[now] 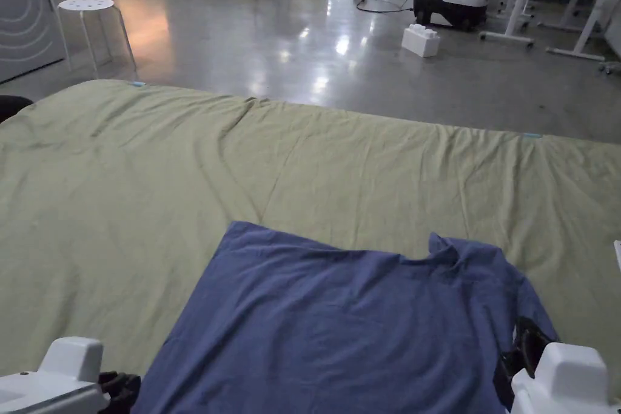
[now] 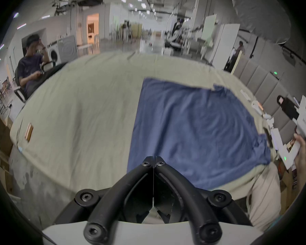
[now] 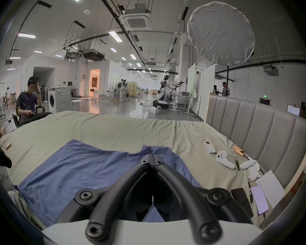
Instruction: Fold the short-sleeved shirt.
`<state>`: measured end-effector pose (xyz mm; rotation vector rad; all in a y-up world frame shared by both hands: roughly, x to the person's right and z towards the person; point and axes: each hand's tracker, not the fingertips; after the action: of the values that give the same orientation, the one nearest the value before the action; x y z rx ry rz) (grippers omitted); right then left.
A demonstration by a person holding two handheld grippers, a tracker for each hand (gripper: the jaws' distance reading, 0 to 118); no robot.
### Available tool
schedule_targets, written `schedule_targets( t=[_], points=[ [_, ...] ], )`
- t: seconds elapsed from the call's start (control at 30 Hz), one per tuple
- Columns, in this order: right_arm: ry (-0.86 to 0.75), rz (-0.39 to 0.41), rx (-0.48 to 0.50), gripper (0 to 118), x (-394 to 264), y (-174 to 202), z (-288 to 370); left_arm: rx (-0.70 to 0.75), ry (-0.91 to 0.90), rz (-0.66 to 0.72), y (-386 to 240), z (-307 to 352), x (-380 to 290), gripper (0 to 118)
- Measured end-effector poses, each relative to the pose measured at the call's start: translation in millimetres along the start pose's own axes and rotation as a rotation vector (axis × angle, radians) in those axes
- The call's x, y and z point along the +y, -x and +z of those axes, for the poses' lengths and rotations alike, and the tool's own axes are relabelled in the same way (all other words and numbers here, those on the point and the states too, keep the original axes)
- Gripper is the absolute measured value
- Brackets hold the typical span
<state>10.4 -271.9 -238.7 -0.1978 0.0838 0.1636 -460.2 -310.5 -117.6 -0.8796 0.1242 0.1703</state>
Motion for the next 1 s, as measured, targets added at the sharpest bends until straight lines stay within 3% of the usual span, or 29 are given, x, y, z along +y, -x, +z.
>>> schedule_targets(
  t=[0.07, 0.13, 0.17, 0.2, 0.23, 0.87, 0.93, 0.97, 1.0],
  points=[
    [0.022, -0.004, 0.011, 0, -4, 3, -2, 0.009, 0.061, 0.027, 6, 0, -12, 3],
    [0.034, -0.001, 0.019, 0, -6, 5, -2, -0.002, 0.086, 0.041, 12, 0, -22, 28],
    [0.039, 0.002, 0.022, 0, -7, 6, -2, 0.0, 0.108, 0.047, 14, -1, -25, 50],
    [0.043, 0.006, 0.026, 0, -8, 8, -2, 0.008, 0.136, 0.05, 15, -3, -29, 63],
    [0.046, 0.01, 0.029, 0, -9, 8, -2, 0.025, 0.16, 0.054, 16, -6, -32, 66],
    [0.11, 0.06, 0.051, 0, -23, 15, 1, 0.115, 0.171, 0.14, 21, -66, -21, 64],
    [0.119, 0.062, 0.054, 0, -26, 15, 1, 0.123, 0.175, 0.134, 20, -72, -22, 49],
    [0.123, 0.063, 0.057, 0, -27, 16, 1, 0.119, 0.189, 0.127, 20, -78, -22, 32],
    [0.127, 0.062, 0.059, 0, -28, 16, 1, 0.116, 0.192, 0.123, 19, -82, -23, 22]
  ],
)
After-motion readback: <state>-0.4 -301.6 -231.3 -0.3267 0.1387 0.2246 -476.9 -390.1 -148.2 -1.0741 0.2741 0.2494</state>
